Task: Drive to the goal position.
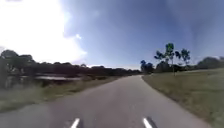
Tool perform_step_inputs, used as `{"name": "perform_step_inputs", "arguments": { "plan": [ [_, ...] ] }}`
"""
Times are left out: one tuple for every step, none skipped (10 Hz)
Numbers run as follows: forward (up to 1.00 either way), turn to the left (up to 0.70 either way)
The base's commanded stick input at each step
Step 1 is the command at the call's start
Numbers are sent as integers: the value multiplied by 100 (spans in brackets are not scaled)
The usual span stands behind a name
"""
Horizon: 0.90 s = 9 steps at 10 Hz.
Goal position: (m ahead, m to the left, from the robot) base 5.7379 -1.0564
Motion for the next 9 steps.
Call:
{"name": "perform_step_inputs", "arguments": {
  "plan": [
    [70,0],
    [70,0],
    [70,0],
    [70,0],
    [70,0],
    [70,0],
    [70,0],
    [70,0],
    [70,0]
  ]
}}
